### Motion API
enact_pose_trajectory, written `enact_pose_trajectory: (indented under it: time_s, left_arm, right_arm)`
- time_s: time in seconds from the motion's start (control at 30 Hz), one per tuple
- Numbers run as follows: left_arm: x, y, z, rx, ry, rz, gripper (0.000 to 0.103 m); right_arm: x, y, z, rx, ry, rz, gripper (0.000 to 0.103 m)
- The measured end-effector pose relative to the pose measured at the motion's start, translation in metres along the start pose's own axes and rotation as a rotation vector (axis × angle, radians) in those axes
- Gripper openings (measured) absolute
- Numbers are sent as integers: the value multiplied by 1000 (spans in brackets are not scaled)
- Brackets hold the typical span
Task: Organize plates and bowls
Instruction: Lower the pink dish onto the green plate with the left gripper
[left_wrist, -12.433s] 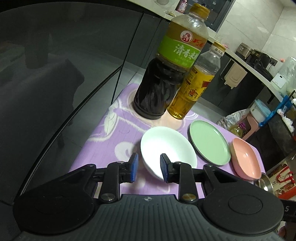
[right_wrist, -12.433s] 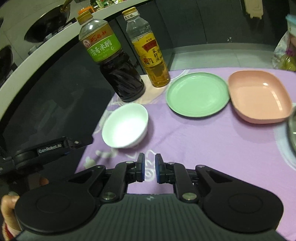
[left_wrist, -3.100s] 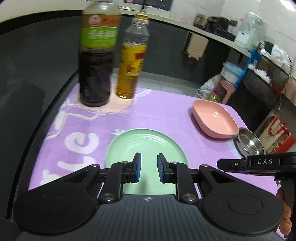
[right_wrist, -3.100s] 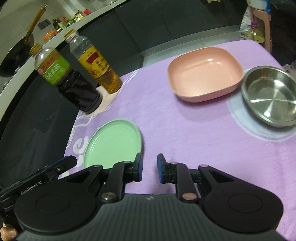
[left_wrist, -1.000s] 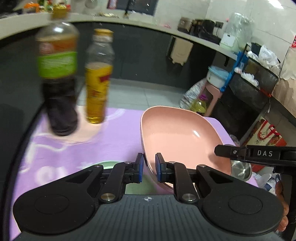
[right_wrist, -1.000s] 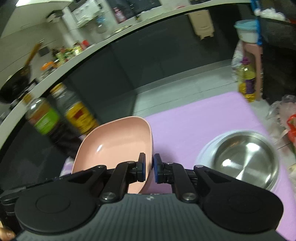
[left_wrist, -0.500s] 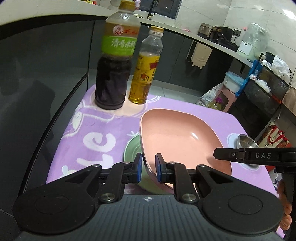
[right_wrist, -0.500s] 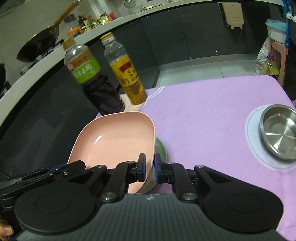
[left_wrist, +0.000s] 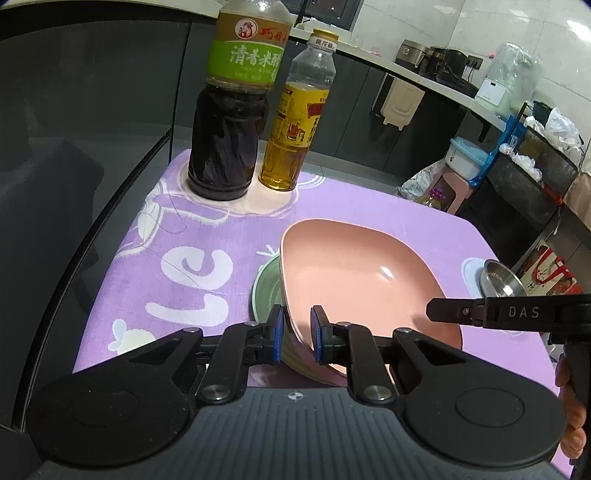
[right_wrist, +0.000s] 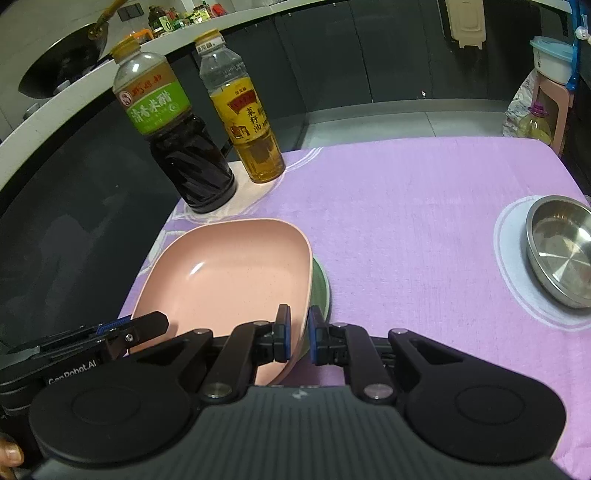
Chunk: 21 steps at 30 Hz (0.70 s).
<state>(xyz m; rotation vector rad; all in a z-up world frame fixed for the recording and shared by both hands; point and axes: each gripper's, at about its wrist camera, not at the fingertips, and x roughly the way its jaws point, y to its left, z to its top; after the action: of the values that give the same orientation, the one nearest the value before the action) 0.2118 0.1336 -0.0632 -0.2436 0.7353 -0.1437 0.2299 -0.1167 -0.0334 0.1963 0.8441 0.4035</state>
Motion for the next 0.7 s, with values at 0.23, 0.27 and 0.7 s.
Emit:
enact_pose_trajectory:
  time_s: [0.23, 0.27, 0.7]
  left_arm:
    - [8, 2, 2, 6, 10, 11, 13]
    - [10, 2, 2, 7, 12, 14, 13]
    - [24, 6, 3, 10, 39, 36, 13]
  right_arm:
    - [7, -1, 2, 1, 10, -3, 12]
    - [9, -1, 3, 0, 12, -2, 12]
    - [23, -2, 4, -3, 40, -11, 12]
